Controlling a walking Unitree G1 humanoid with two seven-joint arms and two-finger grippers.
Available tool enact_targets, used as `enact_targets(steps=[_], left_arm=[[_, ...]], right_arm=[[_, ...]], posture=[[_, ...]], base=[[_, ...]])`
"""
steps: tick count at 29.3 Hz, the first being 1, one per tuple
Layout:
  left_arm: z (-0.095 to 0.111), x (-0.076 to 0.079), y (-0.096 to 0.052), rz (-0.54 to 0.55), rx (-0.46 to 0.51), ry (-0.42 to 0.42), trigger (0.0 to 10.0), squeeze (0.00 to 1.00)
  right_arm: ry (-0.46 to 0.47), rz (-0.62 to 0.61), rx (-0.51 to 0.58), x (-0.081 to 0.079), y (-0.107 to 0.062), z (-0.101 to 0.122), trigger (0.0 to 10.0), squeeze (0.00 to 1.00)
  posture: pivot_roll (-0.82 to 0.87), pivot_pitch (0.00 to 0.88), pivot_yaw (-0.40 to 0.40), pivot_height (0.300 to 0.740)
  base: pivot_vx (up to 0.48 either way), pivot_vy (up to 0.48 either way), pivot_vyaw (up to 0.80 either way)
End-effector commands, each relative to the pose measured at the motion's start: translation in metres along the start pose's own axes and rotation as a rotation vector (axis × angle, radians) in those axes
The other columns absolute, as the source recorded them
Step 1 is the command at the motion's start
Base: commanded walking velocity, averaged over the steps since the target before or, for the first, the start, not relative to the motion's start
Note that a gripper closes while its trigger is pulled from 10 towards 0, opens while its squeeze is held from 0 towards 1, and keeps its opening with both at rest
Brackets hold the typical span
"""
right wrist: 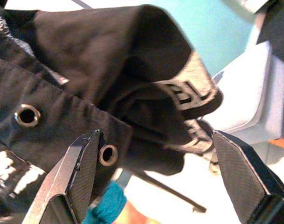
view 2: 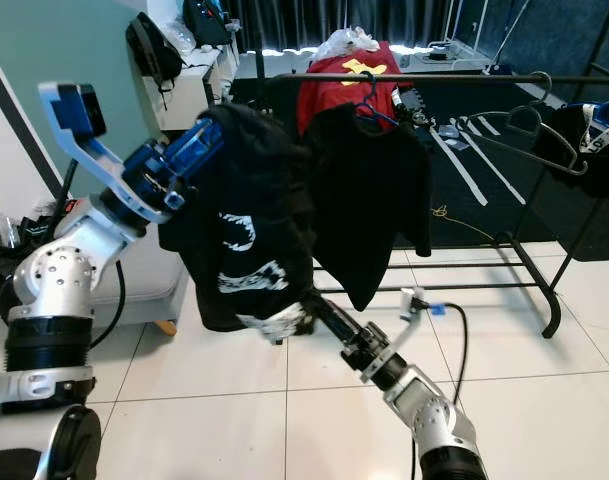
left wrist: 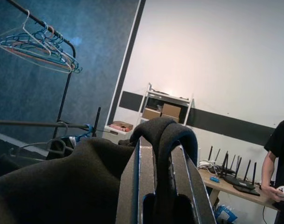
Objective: Hang hanger
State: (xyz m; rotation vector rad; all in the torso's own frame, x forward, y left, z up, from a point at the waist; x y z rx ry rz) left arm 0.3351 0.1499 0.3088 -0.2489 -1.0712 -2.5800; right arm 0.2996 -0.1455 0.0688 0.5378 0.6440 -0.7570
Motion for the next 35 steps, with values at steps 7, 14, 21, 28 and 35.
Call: enact_targets(steps=[7,14,21,28,35], left_arm=[[0.009,0.003,0.004,-0.023,0.048,-0.002,10.0,0.00],[0.010,0.003,0.005,-0.026,0.051,-0.006,10.0,0.00],[0.008,0.003,0.005,-0.029,0.054,-0.021,10.0,0.00],[0.005,0.003,0.004,-0.026,0.049,-0.033,10.0,0.00],[0.004,0.002,0.004,-0.028,0.039,-0.040,10.0,0.00]], right_arm=[[0.023,-0.014,0.015,0.003,-0.006,-0.003,10.0,0.00],[0.037,0.031,0.026,-0.002,-0.002,-0.002,10.0,0.00],[0.066,0.169,0.021,-0.020,0.002,-0.005,10.0,0.00],[0.077,0.071,0.042,-0.007,-0.013,-0.008,10.0,0.00],[0.121,0.025,0.169,-0.001,-0.031,0.007,10.0,0.00]], posture=[[0.00,0.000,0.049,0.740],[0.01,0.000,0.049,0.740],[0.00,0.000,0.052,0.740],[0.00,0.000,0.056,0.740],[0.00,0.000,0.065,0.740]], base=[[0.000,0.000,0.00],[0.000,0.000,0.00],[0.000,0.000,0.00],[0.000,0.000,0.00],[0.000,0.000,0.00]])
Point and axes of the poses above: a point about 5 cm out from each wrist's last joint towards the gripper, its own y axis pointing out of the wrist towards the gripper, its own z axis along the axis of the wrist's last joint, x = y × z, the point moved 1 cm from there along y, pointing out of the wrist towards the gripper, and after that the axes turned 10 degrees about -y, right-handed, at the moved point
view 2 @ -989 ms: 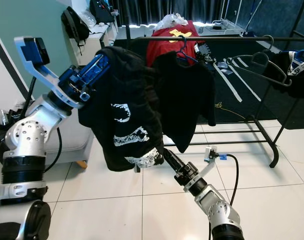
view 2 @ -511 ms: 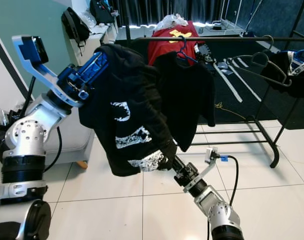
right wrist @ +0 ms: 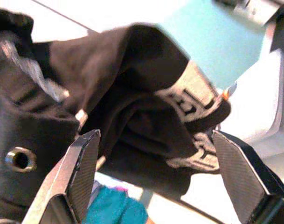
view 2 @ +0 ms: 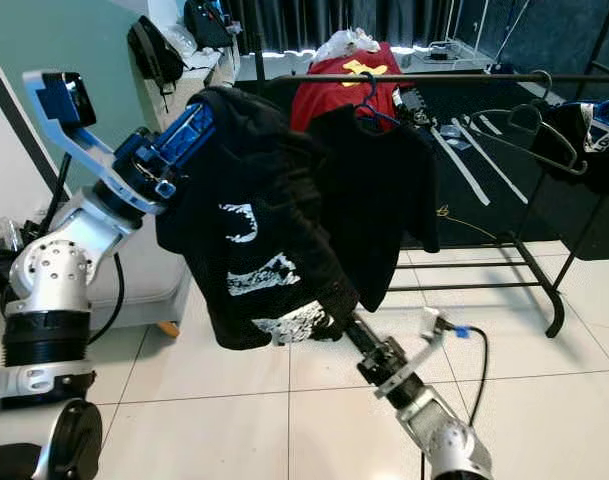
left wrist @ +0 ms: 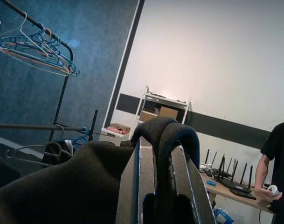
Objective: Hang hanger
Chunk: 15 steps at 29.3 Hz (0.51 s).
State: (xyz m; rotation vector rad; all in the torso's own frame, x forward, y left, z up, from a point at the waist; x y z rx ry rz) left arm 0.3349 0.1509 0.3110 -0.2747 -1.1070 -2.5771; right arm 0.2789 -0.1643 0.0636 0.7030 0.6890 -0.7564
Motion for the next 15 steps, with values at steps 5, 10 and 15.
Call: enact_targets(steps=[5,10,15], left_arm=[[0.001,0.002,0.005,-0.031,0.019,-0.025,10.0,0.00],[0.001,0.002,0.006,-0.039,0.020,-0.029,10.0,0.00],[0.001,0.003,0.007,-0.048,0.022,-0.036,10.0,0.00]], right_arm=[[0.048,0.061,0.059,-0.011,-0.001,0.006,10.0,0.00],[0.090,0.141,0.063,-0.021,0.004,0.003,10.0,0.00],[0.109,0.217,0.005,-0.032,0.014,-0.003,10.0,0.00]], posture=[[0.00,0.000,0.069,0.740],[0.00,0.000,0.070,0.740],[0.00,0.000,0.072,0.740]], base=[[0.000,0.000,0.00],[0.000,0.000,0.00],[0.000,0.000,0.00]])
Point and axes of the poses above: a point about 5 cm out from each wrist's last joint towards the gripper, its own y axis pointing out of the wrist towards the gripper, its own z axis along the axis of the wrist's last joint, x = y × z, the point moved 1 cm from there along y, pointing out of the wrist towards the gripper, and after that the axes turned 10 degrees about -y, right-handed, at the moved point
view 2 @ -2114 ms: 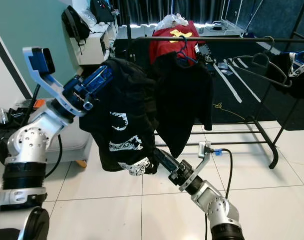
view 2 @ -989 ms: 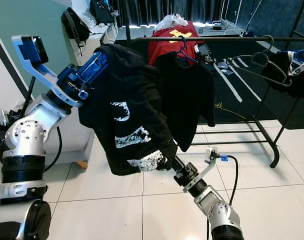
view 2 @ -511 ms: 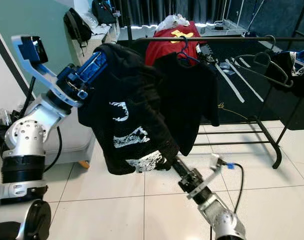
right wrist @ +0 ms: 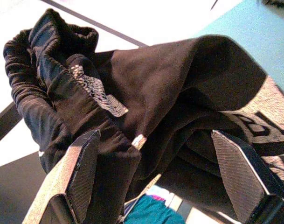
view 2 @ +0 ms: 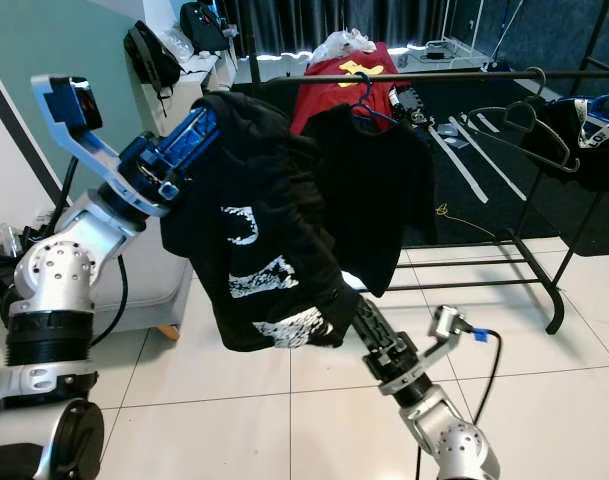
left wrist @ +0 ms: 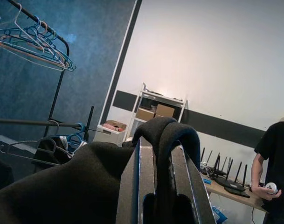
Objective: Hang hanger
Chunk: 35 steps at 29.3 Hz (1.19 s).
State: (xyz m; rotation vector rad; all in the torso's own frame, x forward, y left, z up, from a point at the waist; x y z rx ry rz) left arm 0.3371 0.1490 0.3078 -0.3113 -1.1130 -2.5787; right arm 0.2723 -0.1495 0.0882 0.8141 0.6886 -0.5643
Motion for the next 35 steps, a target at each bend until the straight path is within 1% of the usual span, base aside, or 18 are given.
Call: enact_targets(steps=[1,2,7,9,10,15,17,18,20,23,25,30,31,32,34,35], left_arm=[[0.005,0.005,0.007,-0.052,0.022,-0.009,10.0,0.00],[0.005,0.006,0.007,-0.054,0.023,-0.010,10.0,0.00],[0.006,0.006,0.007,-0.057,0.024,-0.009,10.0,0.00],[0.007,0.006,0.008,-0.056,0.026,-0.007,10.0,0.00],[0.007,0.005,0.008,-0.052,0.031,-0.005,10.0,0.00],[0.008,0.004,0.009,-0.042,0.038,-0.004,10.0,0.00],[0.007,0.002,0.009,-0.034,0.038,-0.005,10.0,0.00],[0.007,0.002,0.009,-0.034,0.038,-0.005,10.0,0.00],[0.007,0.002,0.009,-0.032,0.039,-0.008,10.0,0.00],[0.007,0.001,0.010,-0.031,0.049,-0.014,10.0,0.00],[0.008,0.000,0.010,-0.029,0.053,-0.015,10.0,0.00],[0.009,-0.004,0.009,0.003,0.063,-0.010,10.0,0.00],[0.009,-0.005,0.008,0.016,0.068,-0.011,10.0,0.00],[0.009,-0.005,0.008,0.016,0.068,-0.011,10.0,0.00],[0.008,-0.008,0.007,0.035,0.071,-0.011,10.0,0.00],[0.008,-0.008,0.007,0.035,0.071,-0.011,10.0,0.00]], right_arm=[[0.019,0.030,-0.017,-0.003,0.004,-0.004,10.0,0.00],[0.026,0.046,-0.032,-0.005,0.008,-0.006,10.0,0.00],[0.033,0.073,-0.067,-0.008,0.013,-0.009,10.0,0.00],[0.035,0.093,-0.109,-0.009,0.016,-0.014,10.0,0.00],[0.035,0.097,-0.122,-0.010,0.017,-0.016,10.0,0.00],[0.029,0.102,-0.118,-0.012,0.015,-0.015,10.0,0.00],[0.018,0.124,-0.110,-0.018,0.015,-0.013,10.0,0.00],[0.018,0.124,-0.110,-0.018,0.015,-0.013,10.0,0.00],[0.008,0.136,-0.123,-0.021,0.015,-0.013,10.0,0.00],[-0.038,0.127,-0.201,-0.020,0.010,-0.021,10.0,0.00],[-0.041,0.126,-0.205,-0.019,0.010,-0.022,10.0,0.00],[-0.034,0.167,-0.157,-0.027,0.017,-0.016,10.0,0.00],[-0.030,0.185,-0.128,-0.032,0.019,-0.012,10.0,0.00],[-0.030,0.185,-0.128,-0.032,0.019,-0.012,10.0,0.00],[-0.022,0.206,-0.063,-0.039,0.021,-0.004,10.0,0.00],[-0.022,0.206,-0.063,-0.039,0.021,-0.004,10.0,0.00]], posture=[[0.00,0.000,0.072,0.740],[0.00,0.000,0.072,0.740],[0.01,0.000,0.072,0.740],[0.01,0.000,0.072,0.740],[0.01,0.000,0.071,0.740],[0.00,0.000,0.071,0.740],[0.00,0.000,0.076,0.740],[0.00,0.000,0.076,0.740],[0.00,0.000,0.077,0.740],[-0.01,0.000,0.076,0.740],[-0.01,0.000,0.076,0.740],[0.00,0.000,0.073,0.740],[-0.01,0.000,0.073,0.740],[-0.01,0.000,0.073,0.740],[-0.01,0.000,0.071,0.740],[-0.01,0.000,0.071,0.740]], base=[[0.000,0.000,0.00],[0.000,0.000,0.00],[0.000,0.000,0.00],[0.000,0.000,0.00],[0.000,0.000,0.00],[0.000,0.000,0.00],[0.000,0.000,0.00],[0.000,0.000,0.00],[0.000,0.000,0.00],[0.000,0.000,0.00],[0.000,0.000,0.00],[0.000,0.000,0.00],[0.000,0.000,0.00],[0.000,0.000,0.00],[0.000,0.000,0.00],[0.000,0.000,0.00]])
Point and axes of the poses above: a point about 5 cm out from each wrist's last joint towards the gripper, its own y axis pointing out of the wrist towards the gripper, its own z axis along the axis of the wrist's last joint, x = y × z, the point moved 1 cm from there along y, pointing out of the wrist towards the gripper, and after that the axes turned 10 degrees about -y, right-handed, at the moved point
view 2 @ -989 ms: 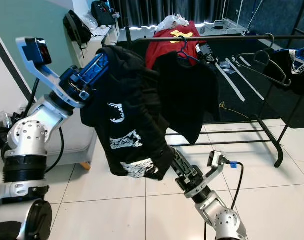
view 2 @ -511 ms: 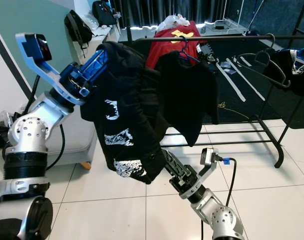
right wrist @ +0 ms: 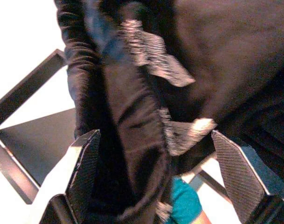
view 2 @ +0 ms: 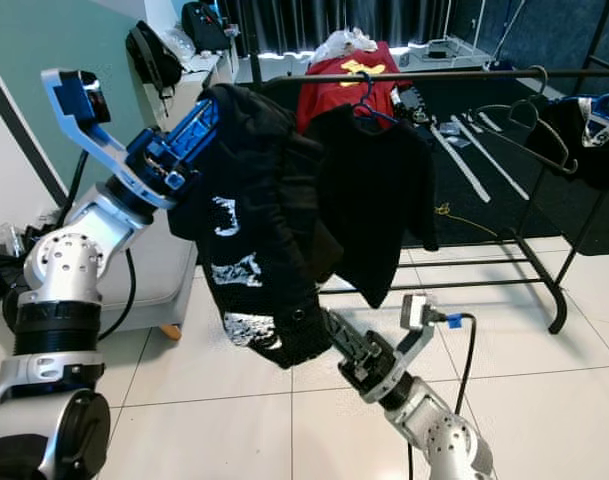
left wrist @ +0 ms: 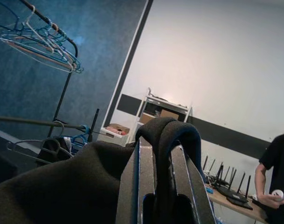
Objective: Hang hanger
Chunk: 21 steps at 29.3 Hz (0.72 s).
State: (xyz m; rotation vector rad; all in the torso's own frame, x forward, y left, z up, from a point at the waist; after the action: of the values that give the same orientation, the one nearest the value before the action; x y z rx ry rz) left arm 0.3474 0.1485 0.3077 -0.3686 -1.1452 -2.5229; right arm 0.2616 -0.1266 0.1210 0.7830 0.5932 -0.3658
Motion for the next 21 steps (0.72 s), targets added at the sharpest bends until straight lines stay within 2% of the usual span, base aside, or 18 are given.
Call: enact_targets(steps=[1,9,13,14,15,18,21], left_arm=[[0.007,0.000,0.002,0.001,0.044,0.019,10.0,0.00],[0.007,-0.003,0.001,0.016,0.054,0.013,10.0,0.00],[0.008,-0.005,-0.002,0.030,0.076,0.003,10.0,0.00],[0.009,-0.006,-0.003,0.036,0.089,-0.001,10.0,0.00],[0.009,-0.006,-0.003,0.036,0.089,-0.001,10.0,0.00],[0.012,-0.007,-0.004,0.043,0.109,-0.005,10.0,0.00],[0.013,-0.008,-0.004,0.046,0.121,-0.007,10.0,0.00]], right_arm=[[0.003,0.011,0.037,-0.006,0.000,0.005,10.0,0.00],[-0.001,0.008,0.039,-0.008,-0.002,0.005,10.0,0.00],[-0.003,0.001,-0.039,-0.007,-0.005,-0.005,10.0,0.00],[0.003,-0.013,-0.096,-0.004,-0.007,-0.013,10.0,0.00],[0.003,-0.013,-0.096,-0.004,-0.007,-0.013,10.0,0.00],[0.009,-0.037,-0.183,0.001,-0.010,-0.026,10.0,0.00],[0.007,-0.062,-0.208,0.005,-0.011,-0.029,10.0,0.00]], posture=[[-0.01,0.000,0.072,0.740],[-0.01,0.000,0.067,0.740],[-0.02,0.000,0.062,0.740],[-0.01,0.000,0.061,0.740],[-0.01,0.000,0.061,0.740],[-0.01,0.000,0.058,0.740],[-0.02,0.000,0.059,0.740]], base=[[0.000,0.000,0.00],[0.000,0.000,0.00],[0.000,0.000,0.00],[0.000,0.000,0.00],[0.000,0.000,0.00],[0.000,0.000,0.00],[0.000,0.000,0.00]])
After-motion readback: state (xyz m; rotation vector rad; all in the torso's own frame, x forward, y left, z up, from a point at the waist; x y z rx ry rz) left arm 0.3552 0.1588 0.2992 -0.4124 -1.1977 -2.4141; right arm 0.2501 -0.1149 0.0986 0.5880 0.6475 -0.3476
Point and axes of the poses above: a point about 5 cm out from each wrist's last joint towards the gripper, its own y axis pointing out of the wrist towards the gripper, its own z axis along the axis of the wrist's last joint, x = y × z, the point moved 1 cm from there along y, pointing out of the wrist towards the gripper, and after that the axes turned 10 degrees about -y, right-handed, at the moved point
